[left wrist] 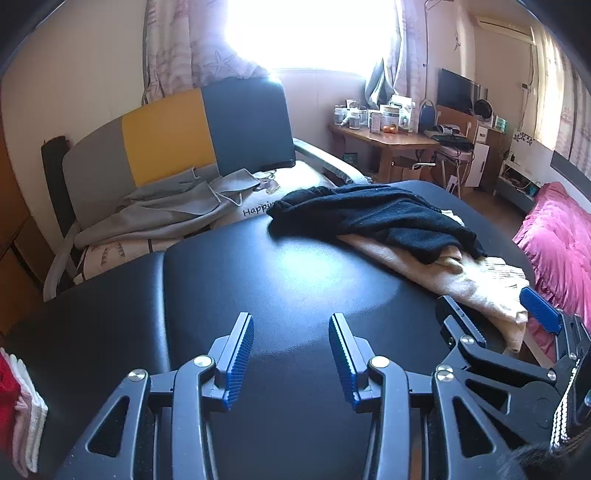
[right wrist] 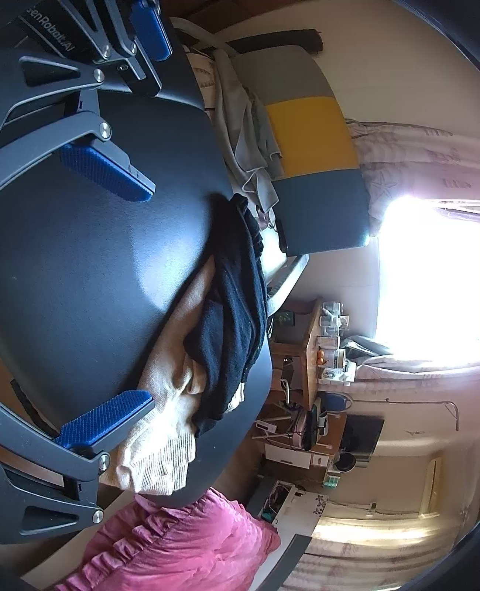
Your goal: Fold clothes
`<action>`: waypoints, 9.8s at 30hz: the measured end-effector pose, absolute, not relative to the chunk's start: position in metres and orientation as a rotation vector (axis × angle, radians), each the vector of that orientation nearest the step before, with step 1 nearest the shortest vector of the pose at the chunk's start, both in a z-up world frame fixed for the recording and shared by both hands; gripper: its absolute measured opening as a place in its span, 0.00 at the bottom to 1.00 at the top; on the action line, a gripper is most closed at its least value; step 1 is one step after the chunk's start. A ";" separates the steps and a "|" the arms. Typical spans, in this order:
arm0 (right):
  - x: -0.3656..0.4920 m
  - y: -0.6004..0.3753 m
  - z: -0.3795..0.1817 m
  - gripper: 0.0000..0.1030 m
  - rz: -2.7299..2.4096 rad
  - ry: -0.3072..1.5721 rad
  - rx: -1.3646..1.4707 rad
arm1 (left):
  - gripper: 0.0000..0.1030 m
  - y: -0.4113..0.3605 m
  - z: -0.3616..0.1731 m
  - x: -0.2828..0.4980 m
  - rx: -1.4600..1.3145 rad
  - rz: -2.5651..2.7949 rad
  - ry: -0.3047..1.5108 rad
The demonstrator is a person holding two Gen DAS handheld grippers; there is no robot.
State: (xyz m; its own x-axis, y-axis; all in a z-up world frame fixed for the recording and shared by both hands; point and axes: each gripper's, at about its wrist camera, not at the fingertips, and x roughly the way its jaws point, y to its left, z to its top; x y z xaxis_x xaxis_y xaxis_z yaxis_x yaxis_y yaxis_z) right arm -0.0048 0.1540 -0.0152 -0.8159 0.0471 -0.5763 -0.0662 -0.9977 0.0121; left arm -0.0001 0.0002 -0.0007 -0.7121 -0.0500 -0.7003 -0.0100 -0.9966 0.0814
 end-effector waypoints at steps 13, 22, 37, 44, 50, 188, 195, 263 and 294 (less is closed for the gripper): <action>-0.017 0.167 -0.045 1.00 3.011 0.163 -1.125 | 0.43 -0.033 -0.055 -0.002 1.464 -2.956 0.094; -0.095 0.253 -0.083 0.64 3.023 0.671 -1.296 | 0.43 -0.079 -0.155 -0.009 1.709 -2.739 0.071; -0.324 0.305 -0.101 0.86 2.777 0.173 -1.442 | 0.49 -0.081 -0.164 -0.026 1.703 -2.818 -0.006; -0.336 0.303 -0.120 0.78 2.788 0.122 -1.486 | 0.72 -0.072 -0.166 -0.031 1.697 -2.847 -0.044; -0.313 0.285 -0.102 0.18 2.859 0.073 -1.443 | 0.80 -0.074 -0.163 -0.039 1.727 -2.844 0.060; -0.218 0.198 -0.070 0.47 3.152 1.007 -1.450 | 0.23 -0.114 -0.187 -0.026 1.823 -3.007 0.348; -0.269 0.209 -0.120 0.47 2.830 1.169 -1.505 | 0.23 -0.144 -0.204 -0.039 1.890 -2.917 0.880; -0.036 0.102 -0.149 0.91 3.501 0.348 -1.683 | 0.27 -0.173 -0.168 -0.045 1.583 -2.729 0.294; -0.034 0.042 -0.142 1.00 3.240 -0.428 -1.953 | 0.04 -0.336 -0.168 0.004 1.378 -2.511 0.630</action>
